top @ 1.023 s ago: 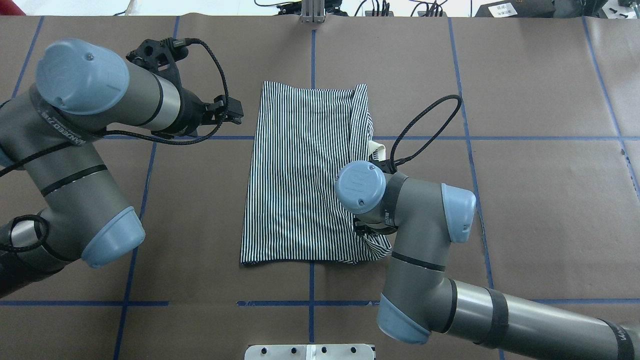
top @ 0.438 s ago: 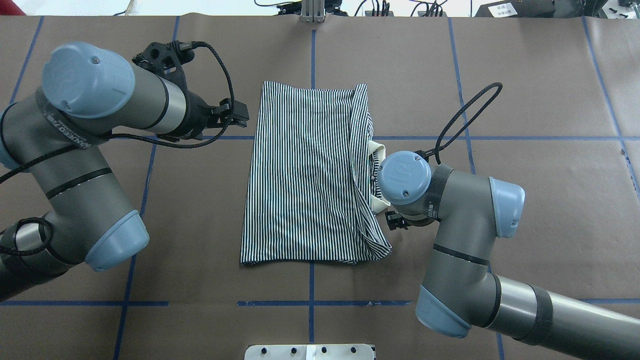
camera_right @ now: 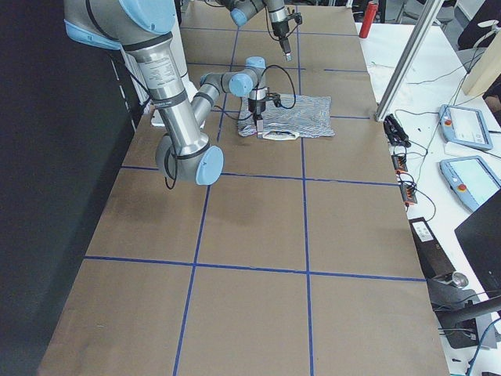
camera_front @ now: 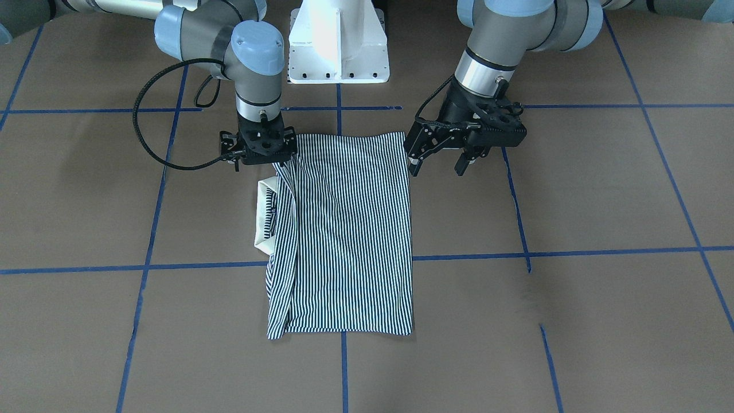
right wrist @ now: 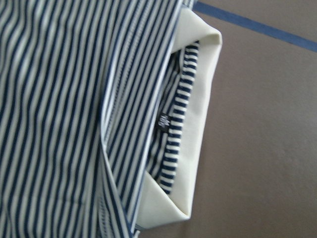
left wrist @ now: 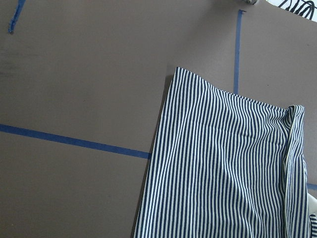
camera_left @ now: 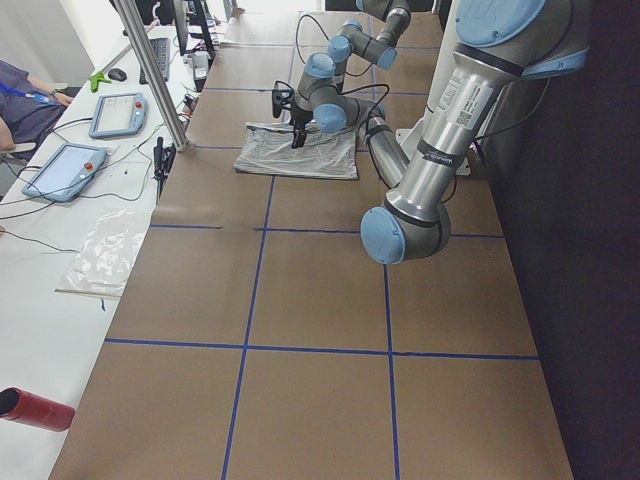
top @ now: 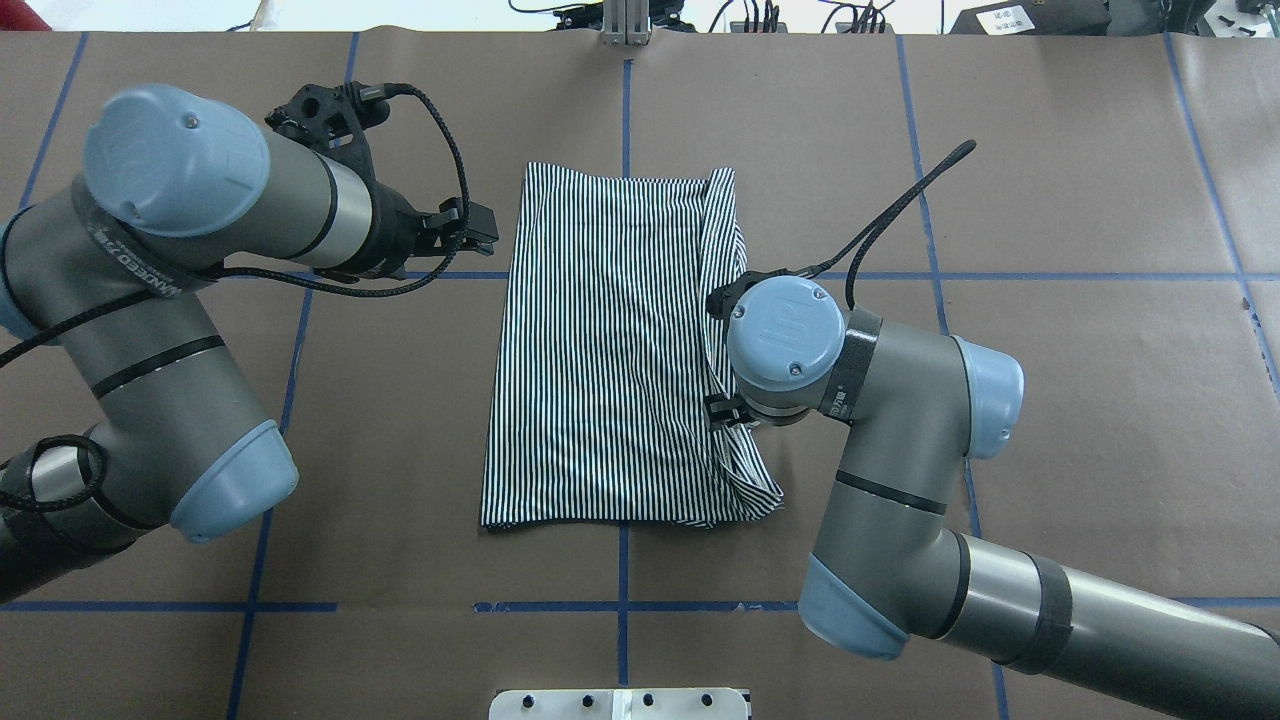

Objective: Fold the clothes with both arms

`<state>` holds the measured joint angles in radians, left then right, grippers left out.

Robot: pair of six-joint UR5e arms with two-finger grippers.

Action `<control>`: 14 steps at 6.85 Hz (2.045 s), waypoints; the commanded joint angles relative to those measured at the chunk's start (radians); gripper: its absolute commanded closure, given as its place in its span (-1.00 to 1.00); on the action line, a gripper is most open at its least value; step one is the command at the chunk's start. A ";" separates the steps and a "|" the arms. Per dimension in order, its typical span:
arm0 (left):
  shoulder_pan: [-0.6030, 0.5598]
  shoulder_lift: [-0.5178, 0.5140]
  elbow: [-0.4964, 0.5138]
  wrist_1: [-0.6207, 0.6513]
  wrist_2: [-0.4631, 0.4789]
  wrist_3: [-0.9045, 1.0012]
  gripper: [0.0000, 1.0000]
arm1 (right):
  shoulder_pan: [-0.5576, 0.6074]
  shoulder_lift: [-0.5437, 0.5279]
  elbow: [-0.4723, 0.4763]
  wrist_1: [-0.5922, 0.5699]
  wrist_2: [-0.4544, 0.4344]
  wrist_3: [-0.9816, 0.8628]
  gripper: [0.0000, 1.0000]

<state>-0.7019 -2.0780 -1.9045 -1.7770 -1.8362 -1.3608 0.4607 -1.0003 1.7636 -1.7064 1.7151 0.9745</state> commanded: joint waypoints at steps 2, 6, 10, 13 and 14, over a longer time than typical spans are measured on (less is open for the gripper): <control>-0.001 0.003 0.036 -0.047 0.000 0.000 -1.00 | -0.008 0.011 -0.084 0.104 -0.002 -0.013 -1.00; -0.001 0.006 0.036 -0.047 0.000 0.000 -1.00 | -0.030 0.025 -0.081 0.042 0.008 -0.011 -1.00; 0.001 0.003 0.038 -0.048 0.000 -0.001 -1.00 | -0.050 0.022 -0.079 0.006 0.008 -0.011 -1.00; 0.001 0.003 0.038 -0.048 0.000 -0.003 -1.00 | -0.048 0.020 -0.070 -0.051 0.008 -0.011 -1.00; 0.001 0.003 0.038 -0.048 0.000 -0.003 -1.00 | -0.047 0.019 -0.069 -0.073 0.008 -0.011 -1.00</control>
<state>-0.7010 -2.0754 -1.8669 -1.8250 -1.8362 -1.3636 0.4125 -0.9802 1.6930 -1.7541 1.7226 0.9634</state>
